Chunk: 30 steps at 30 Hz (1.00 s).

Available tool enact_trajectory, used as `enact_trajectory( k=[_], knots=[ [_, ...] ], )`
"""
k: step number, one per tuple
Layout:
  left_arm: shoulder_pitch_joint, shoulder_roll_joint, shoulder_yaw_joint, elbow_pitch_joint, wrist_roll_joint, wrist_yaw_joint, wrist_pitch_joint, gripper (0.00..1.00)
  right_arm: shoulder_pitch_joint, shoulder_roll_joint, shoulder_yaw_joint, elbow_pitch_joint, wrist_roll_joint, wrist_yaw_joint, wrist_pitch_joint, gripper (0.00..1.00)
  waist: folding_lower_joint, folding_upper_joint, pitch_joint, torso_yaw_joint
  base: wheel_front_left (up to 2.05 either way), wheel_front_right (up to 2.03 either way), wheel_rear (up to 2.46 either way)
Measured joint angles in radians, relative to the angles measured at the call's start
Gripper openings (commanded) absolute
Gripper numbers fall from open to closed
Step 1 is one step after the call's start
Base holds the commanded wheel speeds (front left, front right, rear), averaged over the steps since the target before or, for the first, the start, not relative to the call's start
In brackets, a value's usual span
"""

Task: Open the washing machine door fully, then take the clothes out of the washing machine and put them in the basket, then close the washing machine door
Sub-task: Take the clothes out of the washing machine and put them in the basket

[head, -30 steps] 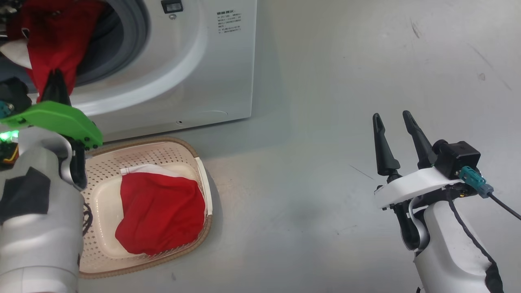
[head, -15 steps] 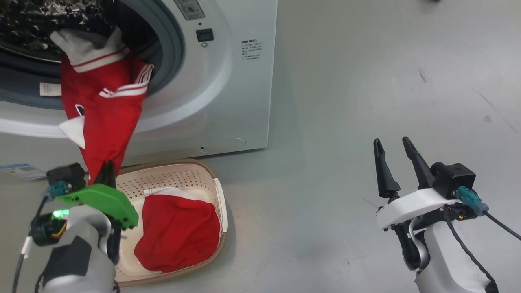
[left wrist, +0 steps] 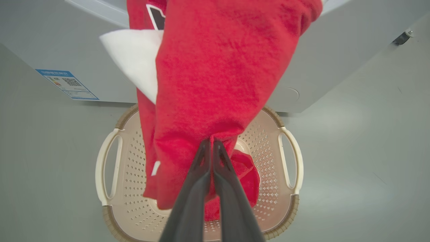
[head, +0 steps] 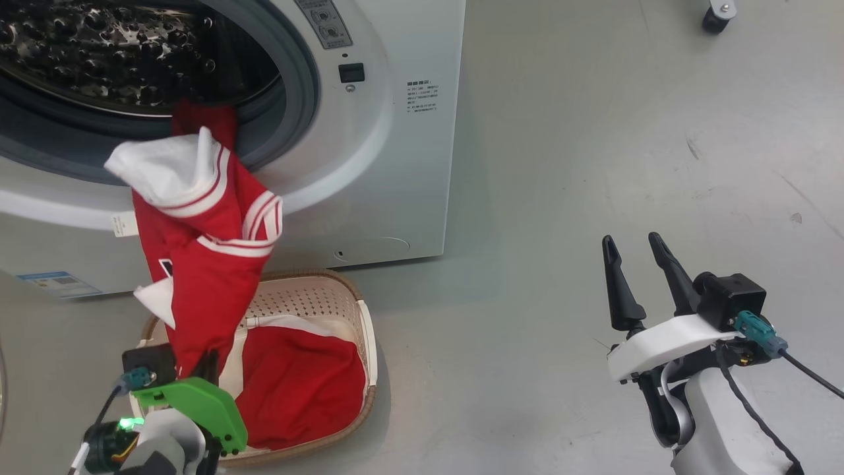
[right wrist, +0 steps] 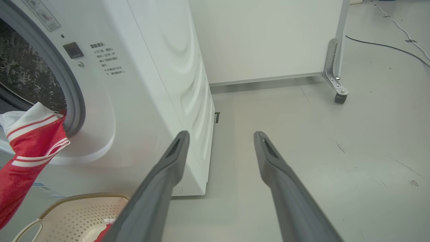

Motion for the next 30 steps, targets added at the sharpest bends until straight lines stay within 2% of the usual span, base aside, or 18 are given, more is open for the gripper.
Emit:
enact_trajectory(
  k=[10, 20, 30],
  knots=[
    [0.059, -0.003, -0.022, 0.035, -0.016, -0.005, 0.014, 0.00, 0.009, 0.000, 0.002, -0.003, 0.000, 0.001, 0.000, 1.00, 0.0000, 0.0000, 0.009, -0.005, 0.00, 0.00, 0.00],
    [0.055, -0.004, -0.049, 0.029, -0.044, -0.007, 0.016, 0.00, 0.006, 0.000, 0.002, -0.026, -0.008, 0.001, 0.000, 1.00, 0.0000, 0.0000, 0.071, -0.015, 0.00, 0.00, 0.00],
    [-0.054, -0.004, -0.042, -0.032, -0.045, -0.007, -0.009, 0.00, -0.024, -0.002, -0.015, -0.058, -0.027, 0.001, 0.000, 1.00, 0.0000, 0.0000, 0.175, -0.034, 0.00, 0.00, 0.00]
  ],
)
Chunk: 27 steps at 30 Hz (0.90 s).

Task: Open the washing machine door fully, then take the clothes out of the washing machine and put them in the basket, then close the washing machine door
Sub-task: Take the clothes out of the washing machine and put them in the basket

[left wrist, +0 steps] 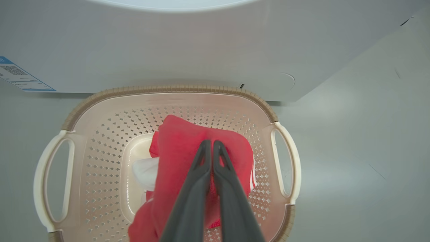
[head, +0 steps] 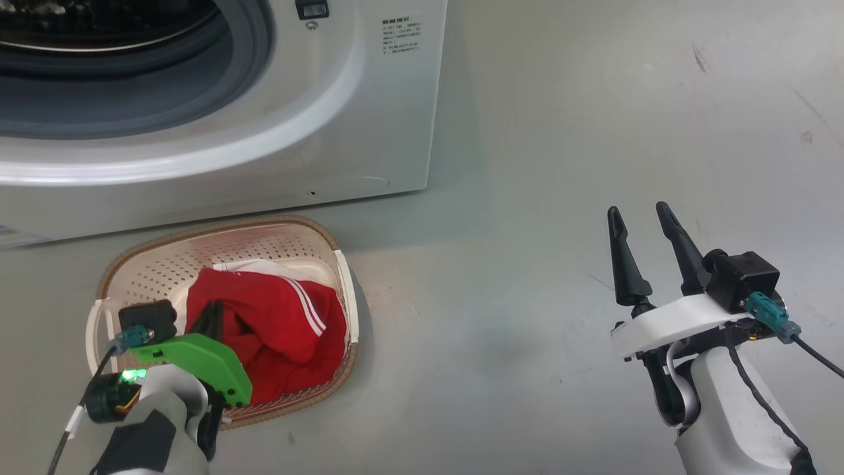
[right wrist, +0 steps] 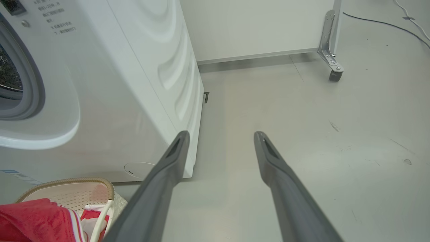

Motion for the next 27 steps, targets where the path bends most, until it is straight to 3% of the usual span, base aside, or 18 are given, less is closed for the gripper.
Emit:
enact_trajectory(
  k=[27],
  knots=[
    [-0.221, 0.008, 0.057, -0.015, -0.033, 0.040, -0.018, 0.00, -0.100, 0.000, -0.037, -0.118, -0.009, 0.000, 0.000, 1.00, 0.0000, 0.0000, 0.362, -0.042, 0.00, 0.00, 0.00]
  ],
)
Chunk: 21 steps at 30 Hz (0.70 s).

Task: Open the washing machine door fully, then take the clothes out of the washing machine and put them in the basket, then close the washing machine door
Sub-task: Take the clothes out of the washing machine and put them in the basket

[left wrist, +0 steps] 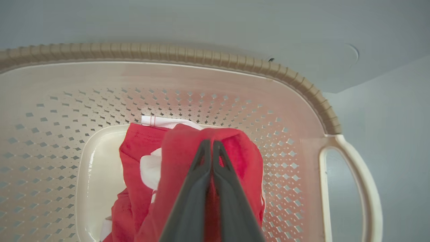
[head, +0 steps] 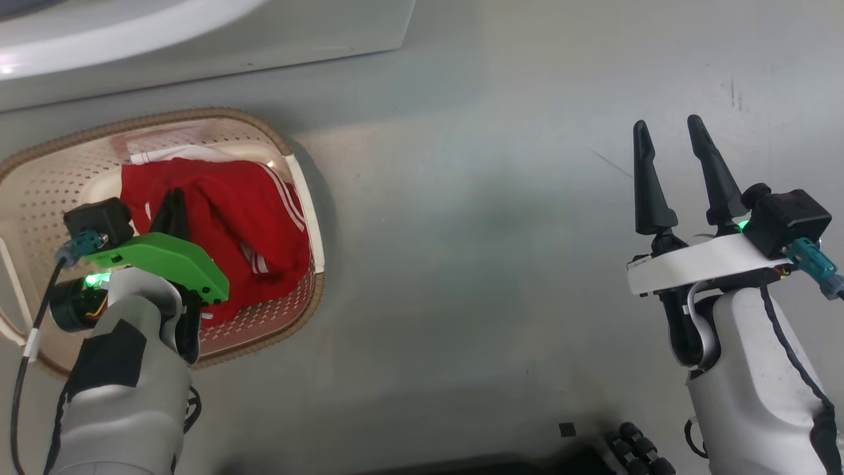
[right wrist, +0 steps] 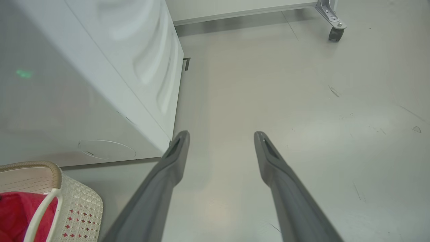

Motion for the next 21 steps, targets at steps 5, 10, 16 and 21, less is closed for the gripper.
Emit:
enact_trajectory(
  k=[5, 10, 16, 21],
  knots=[
    [-0.010, 0.000, 0.002, 0.018, 0.000, 0.001, 0.000, 1.00, -0.020, 0.000, -0.013, 0.003, -0.002, 0.000, 0.000, 1.00, 0.0000, 0.0000, 0.053, -0.001, 0.00, 0.00, 0.00],
    [-0.010, 0.000, 0.002, 0.024, 0.002, 0.006, -0.001, 1.00, -0.030, 0.000, -0.021, 0.006, -0.007, 0.002, 0.000, 1.00, 0.0000, 0.0000, 0.054, 0.005, 0.00, 0.00, 0.00],
    [-0.009, 0.000, 0.005, 0.023, 0.011, 0.016, -0.001, 1.00, -0.031, 0.000, -0.025, 0.021, -0.009, 0.010, 0.000, 1.00, 0.0000, 0.0000, 0.020, 0.012, 0.00, 0.00, 0.00],
    [0.013, 0.000, 0.016, -0.010, 0.017, 0.022, -0.002, 1.00, -0.031, 0.000, -0.031, 0.035, -0.009, 0.015, 0.000, 1.00, 0.0001, 0.0000, -0.018, 0.015, 0.00, 0.00, 0.00]
  ],
)
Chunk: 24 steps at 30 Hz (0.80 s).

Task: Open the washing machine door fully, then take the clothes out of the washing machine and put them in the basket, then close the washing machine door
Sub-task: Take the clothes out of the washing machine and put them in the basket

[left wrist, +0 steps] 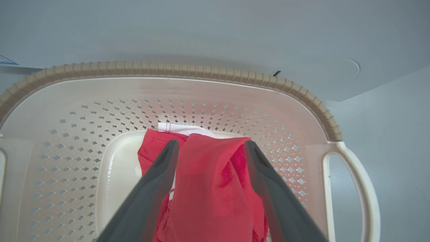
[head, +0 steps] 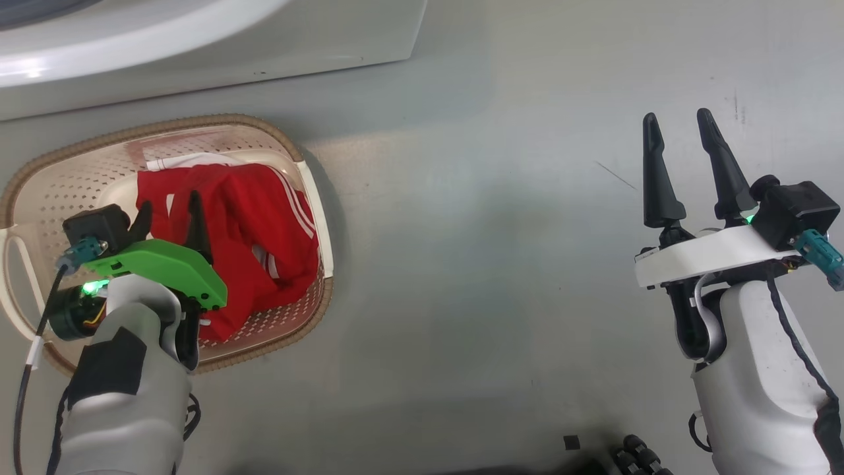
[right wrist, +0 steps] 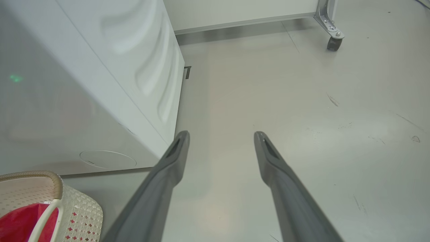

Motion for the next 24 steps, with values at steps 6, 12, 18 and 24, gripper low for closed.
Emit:
enact_trajectory(
  k=[6, 12, 18, 24],
  knots=[
    [0.046, 0.000, 0.001, -0.047, 0.010, -0.002, 0.000, 1.00, 0.000, 0.000, -0.006, 0.018, 0.000, 0.001, 0.000, 1.00, 0.0000, 0.0000, -0.048, 0.004, 0.00, 0.00, 0.00],
    [0.100, -0.001, 0.008, -0.137, 0.019, -0.019, 0.000, 1.00, 0.006, 0.000, -0.013, 0.040, 0.000, 0.006, 0.000, 1.00, 0.0000, 0.0000, -0.115, 0.011, 0.00, 0.00, 0.00],
    [0.152, -0.002, 0.011, -0.235, 0.044, -0.033, 0.000, 1.00, 0.027, 0.000, -0.028, 0.060, 0.000, 0.009, 0.000, 1.00, 0.0000, 0.0000, -0.191, 0.022, 0.00, 0.00, 0.00],
    [0.202, -0.005, 0.024, -0.344, 0.055, -0.037, 0.000, 1.00, 0.055, 0.000, -0.039, 0.072, -0.008, 0.010, 0.000, 1.00, 0.0000, 0.0000, -0.270, 0.038, 0.00, 0.00, 0.00]
  ],
)
